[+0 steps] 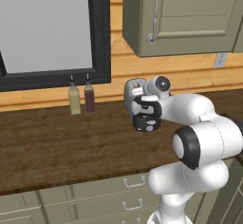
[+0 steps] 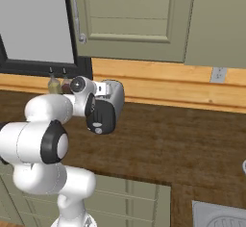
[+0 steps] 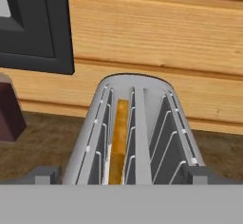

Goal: Start the toaster. Once the lever pops up, take the bread to the plate on the dining counter.

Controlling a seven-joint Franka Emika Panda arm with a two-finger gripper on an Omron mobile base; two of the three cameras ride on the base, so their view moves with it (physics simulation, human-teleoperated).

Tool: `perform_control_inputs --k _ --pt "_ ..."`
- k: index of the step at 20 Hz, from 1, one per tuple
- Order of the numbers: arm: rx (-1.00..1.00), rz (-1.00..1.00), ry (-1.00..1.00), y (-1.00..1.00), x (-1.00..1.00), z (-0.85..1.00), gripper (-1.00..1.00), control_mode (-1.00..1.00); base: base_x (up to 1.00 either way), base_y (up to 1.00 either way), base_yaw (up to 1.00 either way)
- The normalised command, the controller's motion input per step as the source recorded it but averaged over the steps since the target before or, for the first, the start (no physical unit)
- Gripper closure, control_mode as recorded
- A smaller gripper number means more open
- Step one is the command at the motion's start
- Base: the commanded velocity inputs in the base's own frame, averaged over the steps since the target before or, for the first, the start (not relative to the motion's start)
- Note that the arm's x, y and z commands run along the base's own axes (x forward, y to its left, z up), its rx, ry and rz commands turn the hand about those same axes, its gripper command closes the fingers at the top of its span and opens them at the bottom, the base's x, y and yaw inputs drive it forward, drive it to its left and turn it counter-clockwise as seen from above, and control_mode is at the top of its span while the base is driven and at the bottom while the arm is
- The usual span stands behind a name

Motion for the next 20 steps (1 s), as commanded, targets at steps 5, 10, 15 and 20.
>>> perform_control_inputs --k 5,10,15,20 --pt "0.0 0.0 0.0 0.02 0.1 -0.13 -1.0 -1.0 0.0 0.0 0.0" --pt "0.0 0.0 0.0 0.0 0.1 -0.08 -1.0 -1.0 0.0 0.0 0.0" --pt "0.0 0.0 0.0 0.0 0.24 0.0 -1.0 -1.0 0.0 0.0 0.0" --pt "0.0 0.0 0.0 0.0 0.2 0.0 -1.0 -1.0 0.0 0.0 0.0"
